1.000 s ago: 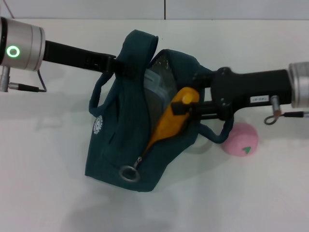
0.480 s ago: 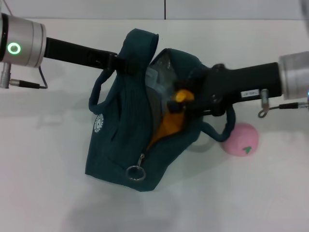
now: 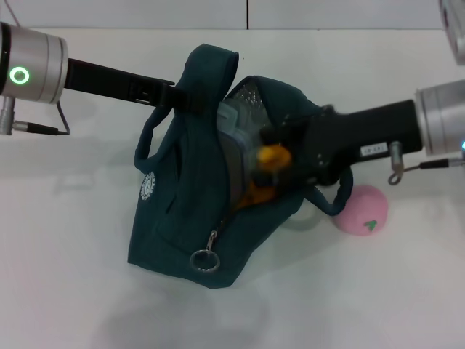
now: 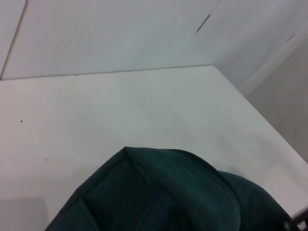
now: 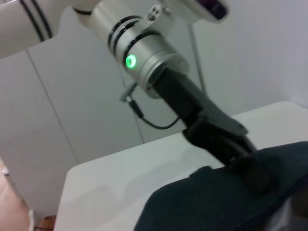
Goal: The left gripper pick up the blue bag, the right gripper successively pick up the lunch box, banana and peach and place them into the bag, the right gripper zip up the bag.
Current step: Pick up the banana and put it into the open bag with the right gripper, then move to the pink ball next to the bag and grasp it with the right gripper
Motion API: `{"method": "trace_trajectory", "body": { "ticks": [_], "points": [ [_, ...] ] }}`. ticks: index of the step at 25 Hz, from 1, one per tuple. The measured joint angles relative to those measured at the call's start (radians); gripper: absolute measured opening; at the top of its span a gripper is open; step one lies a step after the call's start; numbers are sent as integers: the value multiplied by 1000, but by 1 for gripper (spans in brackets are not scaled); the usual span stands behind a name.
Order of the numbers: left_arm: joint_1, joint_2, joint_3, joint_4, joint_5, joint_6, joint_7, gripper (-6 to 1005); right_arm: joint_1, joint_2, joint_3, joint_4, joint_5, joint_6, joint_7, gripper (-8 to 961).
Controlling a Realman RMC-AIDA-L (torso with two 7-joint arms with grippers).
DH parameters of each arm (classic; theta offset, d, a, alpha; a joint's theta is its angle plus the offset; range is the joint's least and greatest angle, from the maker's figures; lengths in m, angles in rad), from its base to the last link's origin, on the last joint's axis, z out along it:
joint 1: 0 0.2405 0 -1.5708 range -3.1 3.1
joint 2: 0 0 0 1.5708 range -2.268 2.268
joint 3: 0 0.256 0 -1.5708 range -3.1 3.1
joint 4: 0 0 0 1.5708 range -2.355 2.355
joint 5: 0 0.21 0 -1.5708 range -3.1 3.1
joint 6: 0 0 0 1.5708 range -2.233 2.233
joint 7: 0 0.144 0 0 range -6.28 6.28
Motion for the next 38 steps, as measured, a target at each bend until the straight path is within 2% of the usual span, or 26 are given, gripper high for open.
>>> {"method": "trace_trajectory", "body": {
  "ticks": [4,8,13,20,23,25,30,33,38],
  "points": [
    [3,0,0,0,0,0,0,50,16,5,-49,-16,11,-48,0,741],
    [3,-2,0,0,0,0,0,50,0,10,-54,-88,31,-12,-4,811],
    [5,-4,0,0,2,0,2,50,-16,4,6,-110,70,-21,-13,874],
    [12,-4,0,-7,3,0,11,49,-201,2,223,-289,107,-125,-62,869],
    [22,-1,0,-13,1,0,11,49,-225,-1,279,-353,-3,-156,15,870],
    [25,0,0,-16,2,1,11,50,-222,-2,290,-404,-147,-166,131,866],
    [6,0,0,-23,5,0,11,50,-166,-1,237,-455,-521,-194,387,847],
    [-9,-1,0,-24,5,-8,11,50,-138,0,180,-431,-618,-187,463,835],
    [-15,-2,0,-25,-2,-12,10,49,-65,4,86,-336,-662,-138,520,816]
  ]
}}
